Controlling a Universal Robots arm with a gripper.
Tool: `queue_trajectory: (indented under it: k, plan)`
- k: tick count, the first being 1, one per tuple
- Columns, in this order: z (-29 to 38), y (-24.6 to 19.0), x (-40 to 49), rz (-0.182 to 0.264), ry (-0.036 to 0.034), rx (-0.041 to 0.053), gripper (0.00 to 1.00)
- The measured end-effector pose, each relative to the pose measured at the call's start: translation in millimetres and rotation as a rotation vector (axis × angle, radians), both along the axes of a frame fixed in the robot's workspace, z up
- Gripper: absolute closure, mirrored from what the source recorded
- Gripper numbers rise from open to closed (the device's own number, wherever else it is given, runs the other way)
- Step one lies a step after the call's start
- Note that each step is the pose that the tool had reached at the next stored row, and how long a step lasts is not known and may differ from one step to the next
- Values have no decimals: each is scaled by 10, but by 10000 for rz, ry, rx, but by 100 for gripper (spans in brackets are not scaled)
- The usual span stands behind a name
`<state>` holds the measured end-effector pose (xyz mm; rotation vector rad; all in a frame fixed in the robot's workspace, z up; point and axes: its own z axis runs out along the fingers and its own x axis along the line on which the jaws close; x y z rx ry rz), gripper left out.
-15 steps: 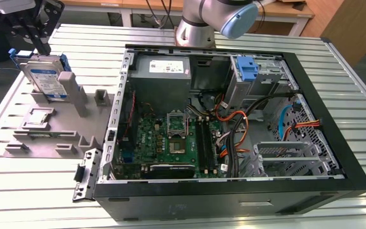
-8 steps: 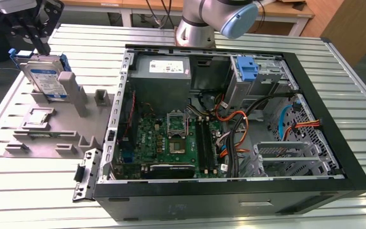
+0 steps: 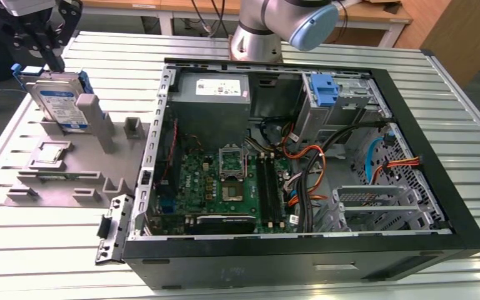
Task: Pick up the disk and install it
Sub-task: 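Reach for the disk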
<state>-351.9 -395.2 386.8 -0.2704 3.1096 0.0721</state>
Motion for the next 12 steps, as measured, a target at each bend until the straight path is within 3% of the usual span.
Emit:
queue_trajectory:
  k: [12]
  plan:
    - [0, 3, -30, 7, 1, 0, 90]
